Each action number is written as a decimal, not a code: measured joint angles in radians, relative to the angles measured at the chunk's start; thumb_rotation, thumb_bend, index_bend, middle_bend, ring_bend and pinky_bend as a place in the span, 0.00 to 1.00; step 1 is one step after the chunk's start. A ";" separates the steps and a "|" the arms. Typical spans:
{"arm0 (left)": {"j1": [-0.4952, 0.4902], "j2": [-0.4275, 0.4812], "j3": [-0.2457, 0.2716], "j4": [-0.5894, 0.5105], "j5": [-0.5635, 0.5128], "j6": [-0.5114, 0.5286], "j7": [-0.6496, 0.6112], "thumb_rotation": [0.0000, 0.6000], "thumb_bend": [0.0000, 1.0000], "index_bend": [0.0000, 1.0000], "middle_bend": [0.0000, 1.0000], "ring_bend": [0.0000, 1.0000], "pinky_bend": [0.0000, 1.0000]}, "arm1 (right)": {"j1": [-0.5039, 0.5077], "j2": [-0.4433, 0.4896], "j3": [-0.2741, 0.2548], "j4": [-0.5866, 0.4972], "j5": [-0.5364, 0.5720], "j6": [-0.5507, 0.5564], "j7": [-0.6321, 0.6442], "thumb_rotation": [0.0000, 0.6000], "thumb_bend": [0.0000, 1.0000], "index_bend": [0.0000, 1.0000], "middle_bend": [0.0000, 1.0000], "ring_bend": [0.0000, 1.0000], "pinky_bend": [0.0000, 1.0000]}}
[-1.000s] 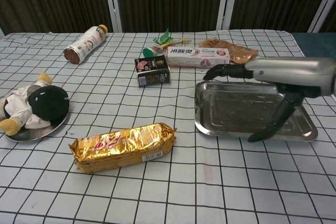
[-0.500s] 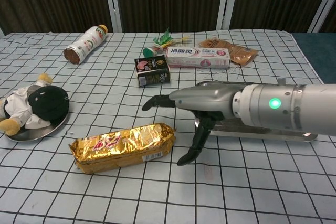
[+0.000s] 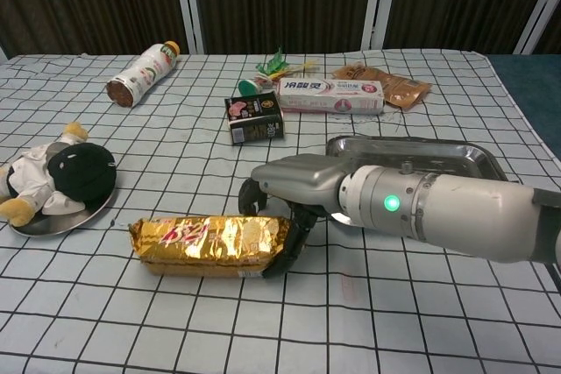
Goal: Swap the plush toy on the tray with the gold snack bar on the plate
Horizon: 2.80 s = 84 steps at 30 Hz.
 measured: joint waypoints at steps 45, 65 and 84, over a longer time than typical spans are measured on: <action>-0.010 -0.025 0.013 -0.005 0.016 -0.031 0.066 1.00 0.44 0.08 0.09 0.00 0.07 | -0.455 0.487 -0.080 -0.262 -0.161 0.601 -0.005 1.00 0.08 0.93 0.62 0.61 0.40; -0.013 -0.023 0.019 -0.010 0.015 -0.047 0.066 1.00 0.44 0.08 0.09 0.00 0.07 | -0.496 0.373 0.002 -0.238 -0.002 0.613 -0.234 1.00 0.11 0.94 0.64 0.65 0.42; -0.014 -0.022 0.023 -0.015 0.014 -0.055 0.070 1.00 0.44 0.08 0.10 0.00 0.07 | -0.455 0.411 -0.026 -0.184 -0.080 0.441 0.039 1.00 0.11 0.26 0.17 0.12 0.25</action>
